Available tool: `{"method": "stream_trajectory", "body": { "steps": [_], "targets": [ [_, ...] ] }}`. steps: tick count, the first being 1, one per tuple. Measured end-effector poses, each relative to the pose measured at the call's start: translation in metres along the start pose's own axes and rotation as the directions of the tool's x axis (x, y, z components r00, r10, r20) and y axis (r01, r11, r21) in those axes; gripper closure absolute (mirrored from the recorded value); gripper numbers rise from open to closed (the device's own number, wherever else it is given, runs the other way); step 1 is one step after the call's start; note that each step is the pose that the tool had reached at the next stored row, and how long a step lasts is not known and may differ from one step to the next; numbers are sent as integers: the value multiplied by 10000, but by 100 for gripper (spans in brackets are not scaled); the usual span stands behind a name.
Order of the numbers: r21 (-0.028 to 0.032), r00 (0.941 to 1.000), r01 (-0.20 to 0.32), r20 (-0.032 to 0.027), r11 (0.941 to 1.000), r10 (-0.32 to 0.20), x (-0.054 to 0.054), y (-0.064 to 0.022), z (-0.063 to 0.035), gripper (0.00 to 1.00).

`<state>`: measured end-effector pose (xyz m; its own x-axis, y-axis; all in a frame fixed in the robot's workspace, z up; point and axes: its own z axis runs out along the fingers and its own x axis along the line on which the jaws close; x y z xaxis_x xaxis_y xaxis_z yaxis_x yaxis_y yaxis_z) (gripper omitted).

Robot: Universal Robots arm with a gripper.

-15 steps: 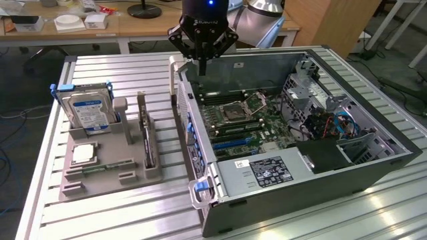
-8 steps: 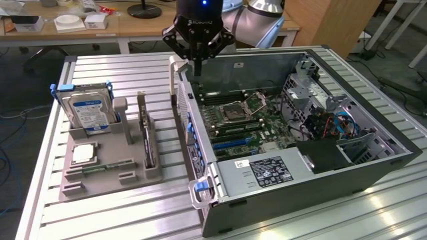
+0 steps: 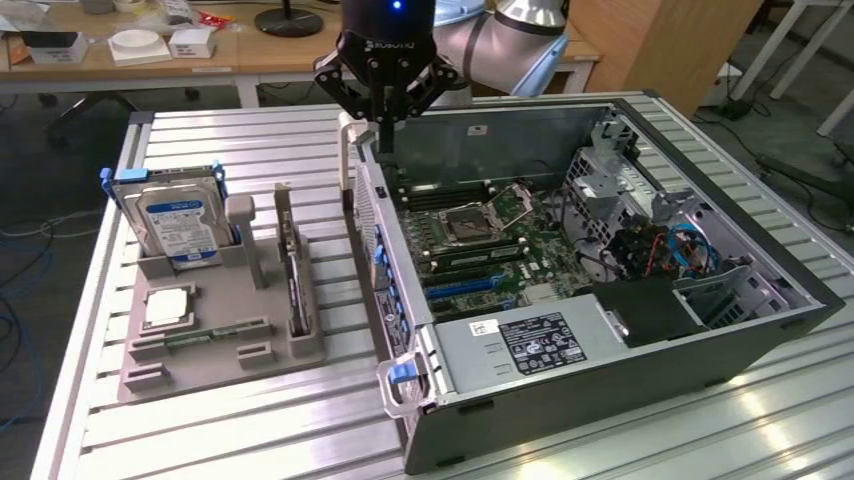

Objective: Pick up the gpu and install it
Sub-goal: 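Reach for the gpu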

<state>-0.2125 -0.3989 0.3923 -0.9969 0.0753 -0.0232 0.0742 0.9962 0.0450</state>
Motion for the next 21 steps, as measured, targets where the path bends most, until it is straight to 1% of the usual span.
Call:
{"method": "stream_trajectory", "body": {
  "steps": [21],
  "targets": [
    [1,10000,-1,-20,10000,1,289,-22,10,90]
  ]
}}
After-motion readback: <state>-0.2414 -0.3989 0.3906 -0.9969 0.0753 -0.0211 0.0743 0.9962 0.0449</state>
